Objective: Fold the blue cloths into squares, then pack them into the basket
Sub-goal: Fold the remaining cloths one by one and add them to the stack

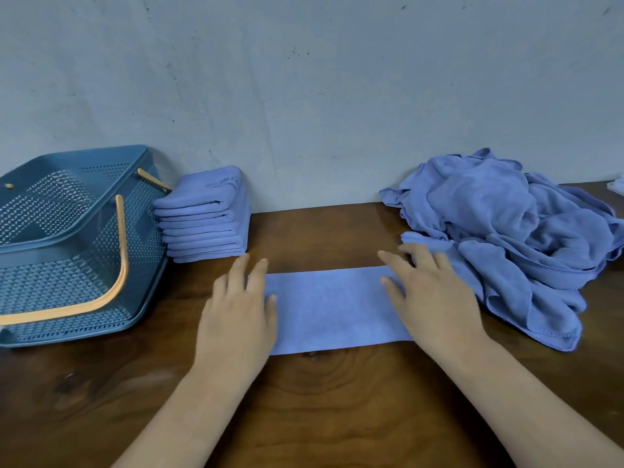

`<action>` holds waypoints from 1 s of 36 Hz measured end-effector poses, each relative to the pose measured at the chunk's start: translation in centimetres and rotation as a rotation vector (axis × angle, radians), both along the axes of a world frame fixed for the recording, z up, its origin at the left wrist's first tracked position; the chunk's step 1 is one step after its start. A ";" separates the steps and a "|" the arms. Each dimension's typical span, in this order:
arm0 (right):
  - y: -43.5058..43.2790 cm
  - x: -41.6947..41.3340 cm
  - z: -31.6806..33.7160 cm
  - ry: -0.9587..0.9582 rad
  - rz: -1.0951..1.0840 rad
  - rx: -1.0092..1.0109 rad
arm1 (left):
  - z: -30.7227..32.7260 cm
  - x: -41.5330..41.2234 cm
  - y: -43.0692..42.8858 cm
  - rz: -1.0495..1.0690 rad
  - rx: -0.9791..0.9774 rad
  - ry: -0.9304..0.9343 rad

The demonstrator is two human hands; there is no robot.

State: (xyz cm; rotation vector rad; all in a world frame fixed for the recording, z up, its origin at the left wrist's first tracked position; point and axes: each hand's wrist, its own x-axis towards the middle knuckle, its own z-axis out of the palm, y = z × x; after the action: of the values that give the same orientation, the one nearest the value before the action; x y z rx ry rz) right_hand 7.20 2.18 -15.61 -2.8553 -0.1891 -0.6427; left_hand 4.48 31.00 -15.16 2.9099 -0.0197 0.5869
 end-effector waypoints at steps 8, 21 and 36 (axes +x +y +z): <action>3.2 -1.2 -0.8 0.422 0.301 -0.083 | -1.7 0.3 -2.5 -0.333 0.042 0.323; -0.7 0.9 -0.4 0.583 0.317 -0.015 | -0.7 1.2 0.3 -0.213 0.046 0.504; -3.8 1.5 -0.3 0.440 0.277 0.252 | -0.4 0.8 1.0 -0.264 0.036 0.264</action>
State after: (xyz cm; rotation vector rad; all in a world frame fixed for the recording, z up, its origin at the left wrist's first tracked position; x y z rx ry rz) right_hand 8.69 -1.57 -15.87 -2.5783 -0.3895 0.0199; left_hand 5.32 31.99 -15.52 2.9245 -0.3758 0.1605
